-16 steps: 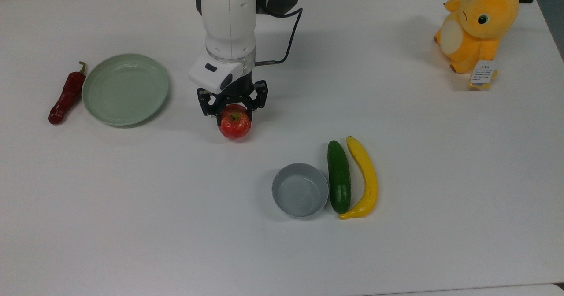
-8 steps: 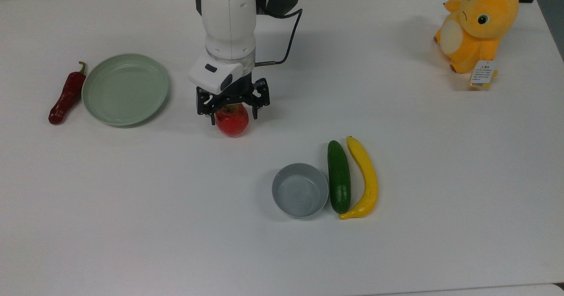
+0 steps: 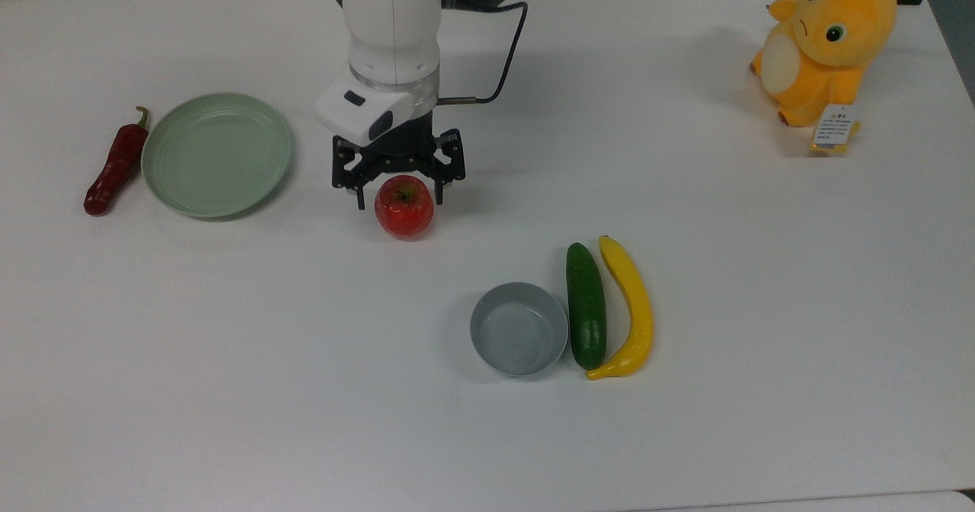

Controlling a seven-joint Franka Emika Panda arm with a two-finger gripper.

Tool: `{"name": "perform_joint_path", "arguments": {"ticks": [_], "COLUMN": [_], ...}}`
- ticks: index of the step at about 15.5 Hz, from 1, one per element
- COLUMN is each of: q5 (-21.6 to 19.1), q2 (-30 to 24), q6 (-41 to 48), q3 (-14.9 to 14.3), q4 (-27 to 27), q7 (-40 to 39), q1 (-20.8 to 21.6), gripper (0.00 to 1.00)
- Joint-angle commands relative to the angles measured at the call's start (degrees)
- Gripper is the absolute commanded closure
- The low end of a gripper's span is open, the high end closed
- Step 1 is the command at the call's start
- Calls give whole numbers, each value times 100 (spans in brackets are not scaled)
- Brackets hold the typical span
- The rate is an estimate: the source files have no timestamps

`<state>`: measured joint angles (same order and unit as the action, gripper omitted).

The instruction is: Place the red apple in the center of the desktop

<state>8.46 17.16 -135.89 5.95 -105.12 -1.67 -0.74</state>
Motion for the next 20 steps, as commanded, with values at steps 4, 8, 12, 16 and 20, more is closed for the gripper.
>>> {"name": "perform_joint_path", "arguments": {"ticks": [4, 8, 12, 16, 20], "q5": [-2, -379, -748, -1075, -1075], "q2": [-757, -1372, -1812, -1892, -1831], "q6": [1160, 1740, 2504, 2673, 2708], "q3": [11, 11, -154, -578, -586], "q4": [185, 159, 159, 194, 185], "q7": [948, 1248, 1257, 1581, 1609], "q1": [65, 232, 485, 856, 847], "gripper": [0, 0, 0, 0, 0]}}
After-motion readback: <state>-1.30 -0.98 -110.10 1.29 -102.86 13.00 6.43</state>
